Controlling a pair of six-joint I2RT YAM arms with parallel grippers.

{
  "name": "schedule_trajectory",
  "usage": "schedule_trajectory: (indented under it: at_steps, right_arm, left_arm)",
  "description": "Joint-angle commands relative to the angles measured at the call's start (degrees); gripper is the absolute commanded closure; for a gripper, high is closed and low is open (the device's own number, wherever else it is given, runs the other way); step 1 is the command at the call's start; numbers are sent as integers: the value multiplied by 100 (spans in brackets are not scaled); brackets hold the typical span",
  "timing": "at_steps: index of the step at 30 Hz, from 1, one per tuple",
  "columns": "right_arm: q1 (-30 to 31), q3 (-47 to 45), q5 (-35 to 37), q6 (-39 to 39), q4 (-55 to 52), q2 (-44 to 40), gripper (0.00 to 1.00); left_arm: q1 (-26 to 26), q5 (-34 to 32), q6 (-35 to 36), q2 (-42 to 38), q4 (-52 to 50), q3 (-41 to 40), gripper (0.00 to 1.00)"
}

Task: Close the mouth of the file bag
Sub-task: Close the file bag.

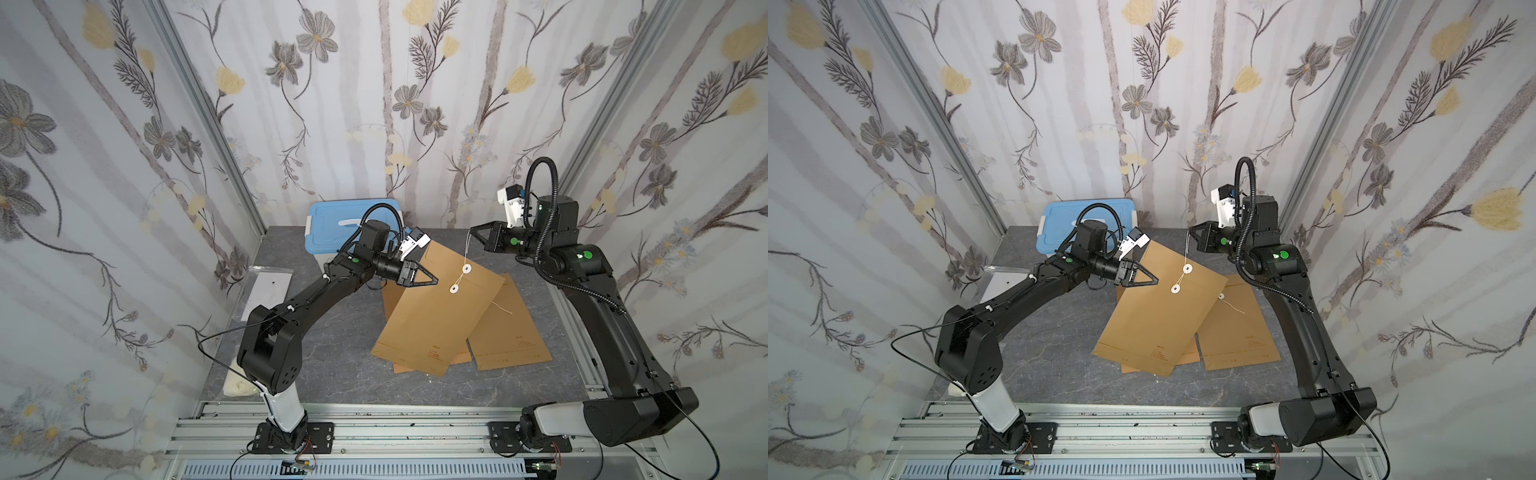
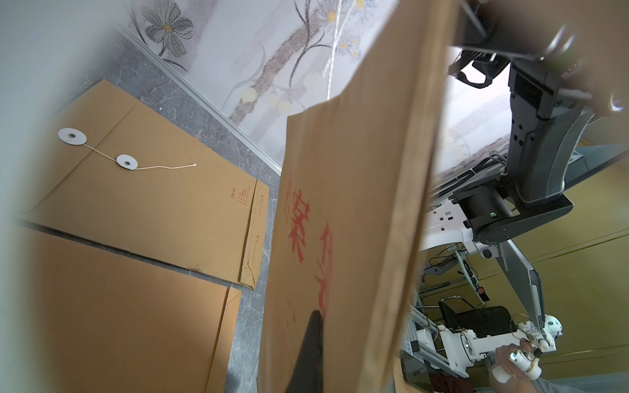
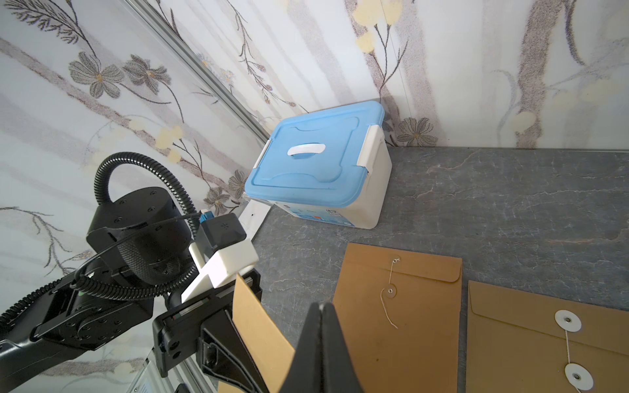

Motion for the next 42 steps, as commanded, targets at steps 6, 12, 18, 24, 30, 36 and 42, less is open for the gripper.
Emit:
schedule_trajectory:
  at_steps: [6,12,18,24,30,36,42]
  right_arm:
    - [312,-4,156,109,357,63,100]
    - [620,12,266,144,471,135,100]
    - [901,74,347,216,585,254,100]
    - [1167,16,428,274,697,311,100]
    - [1430,-224,425,469,1045,290,100]
    - [1625,-427,403,637,1386,290,100]
    - [1765,-500,362,726,1589,342,100]
  left_arm:
    - [-64,156,118,63,50,113,100]
    - [-90,127,115,81,47,145,100]
    - [-139,61,-29,111,216,140,100]
    - [-142,-42,-335,121,596,56,100]
    - [-133,-108,-962,158,1463,-194,100]
    - [-122,-131,-1417,177,2140,-372,100]
    - [-109,-126,-1761,205,2641,-485,100]
